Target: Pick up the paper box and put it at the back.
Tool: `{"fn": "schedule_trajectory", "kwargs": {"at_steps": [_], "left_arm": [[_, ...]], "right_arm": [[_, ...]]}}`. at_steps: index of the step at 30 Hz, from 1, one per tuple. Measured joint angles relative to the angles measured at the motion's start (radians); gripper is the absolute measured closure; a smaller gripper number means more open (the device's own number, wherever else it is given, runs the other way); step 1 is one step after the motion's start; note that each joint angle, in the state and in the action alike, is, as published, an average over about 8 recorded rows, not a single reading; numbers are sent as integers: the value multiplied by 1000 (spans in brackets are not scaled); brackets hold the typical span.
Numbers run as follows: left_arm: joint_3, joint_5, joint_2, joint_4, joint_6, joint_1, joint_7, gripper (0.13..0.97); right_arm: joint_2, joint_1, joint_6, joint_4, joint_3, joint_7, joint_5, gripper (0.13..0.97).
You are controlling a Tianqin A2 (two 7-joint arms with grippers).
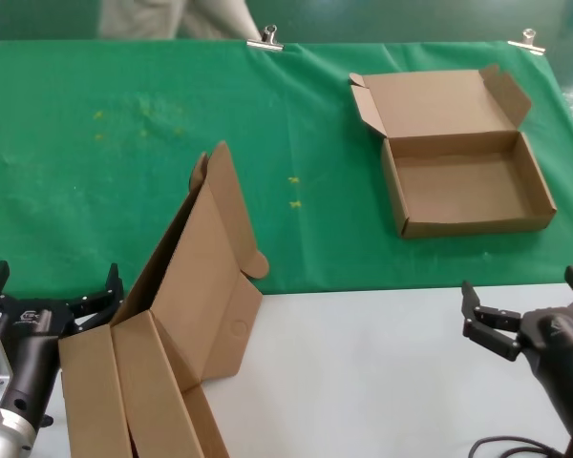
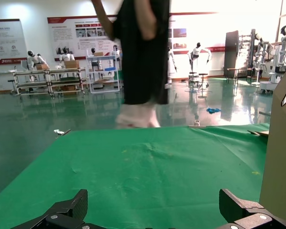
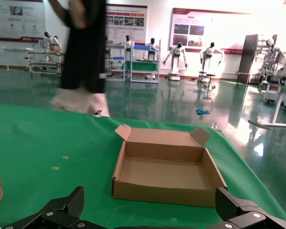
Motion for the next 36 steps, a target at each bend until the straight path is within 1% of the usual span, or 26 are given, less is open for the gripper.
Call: {"fn": "schedule_trajectory", "kwargs": {"at_steps": [13,36], "left_arm": [[0,0,0,0,0,0,0,132],[0,0,0,0,0,0,0,132]], "right_arm": [[-4,-2,20,-6,-16,66,-27,129],[-4,-2,21,-6,-17,69,-28,129]]}}
